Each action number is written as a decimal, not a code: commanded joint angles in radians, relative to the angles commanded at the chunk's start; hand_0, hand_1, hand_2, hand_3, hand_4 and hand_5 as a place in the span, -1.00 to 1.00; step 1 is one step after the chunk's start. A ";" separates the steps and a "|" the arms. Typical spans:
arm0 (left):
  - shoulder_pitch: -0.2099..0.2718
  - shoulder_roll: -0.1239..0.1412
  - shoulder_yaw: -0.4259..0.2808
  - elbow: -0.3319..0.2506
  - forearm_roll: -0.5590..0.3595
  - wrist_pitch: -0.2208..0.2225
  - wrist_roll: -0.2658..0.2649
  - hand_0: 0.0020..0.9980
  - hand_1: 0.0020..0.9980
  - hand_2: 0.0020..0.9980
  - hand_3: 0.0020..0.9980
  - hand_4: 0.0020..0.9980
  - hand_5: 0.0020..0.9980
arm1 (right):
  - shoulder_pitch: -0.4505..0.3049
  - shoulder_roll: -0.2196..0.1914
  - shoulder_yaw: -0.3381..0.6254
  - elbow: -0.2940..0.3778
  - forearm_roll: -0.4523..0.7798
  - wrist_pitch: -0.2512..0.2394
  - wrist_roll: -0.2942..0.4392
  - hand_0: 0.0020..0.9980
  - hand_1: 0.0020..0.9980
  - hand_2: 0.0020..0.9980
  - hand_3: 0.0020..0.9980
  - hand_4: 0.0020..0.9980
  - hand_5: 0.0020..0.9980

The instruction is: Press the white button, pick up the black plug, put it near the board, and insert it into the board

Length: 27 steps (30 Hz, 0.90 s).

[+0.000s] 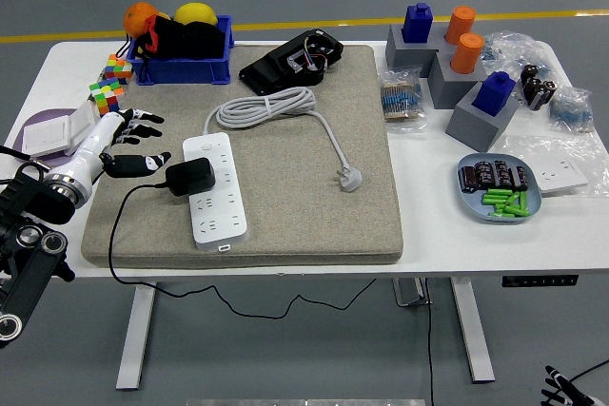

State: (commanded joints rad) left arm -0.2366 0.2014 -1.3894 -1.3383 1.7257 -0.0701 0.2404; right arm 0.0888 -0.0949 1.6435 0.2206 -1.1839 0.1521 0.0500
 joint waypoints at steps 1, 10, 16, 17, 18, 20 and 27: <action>0.000 -0.001 0.001 0.001 0.000 0.000 0.001 0.42 0.45 0.24 0.39 0.51 -1.00 | 0.000 0.001 0.000 0.000 0.000 0.000 0.000 0.64 0.51 0.47 0.43 0.56 0.10; 0.000 -0.011 0.009 0.004 0.001 -0.002 0.006 0.43 0.45 0.23 0.39 0.50 -1.00 | 0.000 0.004 0.007 -0.002 -0.003 0.000 -0.001 0.64 0.51 0.48 0.43 0.56 0.10; 0.013 -0.027 -0.005 0.000 0.005 0.000 0.001 0.42 0.45 0.23 0.39 0.49 -1.00 | -0.001 0.005 0.000 -0.002 0.000 0.000 -0.001 0.64 0.51 0.48 0.43 0.56 0.10; 0.014 -0.027 -0.007 -0.001 0.005 0.000 0.000 0.42 0.45 0.23 0.39 0.49 -1.00 | -0.001 0.006 -0.001 -0.002 0.000 0.001 -0.002 0.64 0.51 0.48 0.43 0.56 0.10; 0.015 -0.027 -0.010 -0.002 0.006 0.000 0.000 0.42 0.45 0.23 0.39 0.49 -1.00 | -0.002 0.006 -0.002 -0.002 0.000 0.001 -0.002 0.64 0.51 0.48 0.43 0.56 0.10; 0.017 -0.027 -0.021 -0.006 0.008 0.002 -0.003 0.42 0.45 0.23 0.39 0.49 -1.00 | -0.002 0.006 -0.005 -0.002 0.001 0.002 -0.003 0.64 0.51 0.48 0.43 0.56 0.10; 0.022 -0.019 -0.054 -0.014 0.016 0.006 -0.008 0.43 0.45 0.23 0.39 0.48 -1.00 | 0.003 -0.003 -0.013 0.000 0.003 -0.001 -0.005 0.64 0.51 0.48 0.43 0.56 0.10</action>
State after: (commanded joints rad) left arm -0.2146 0.1829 -1.4438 -1.3528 1.7417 -0.0643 0.2324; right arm 0.0919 -0.0981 1.6300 0.2202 -1.1808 0.1512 0.0447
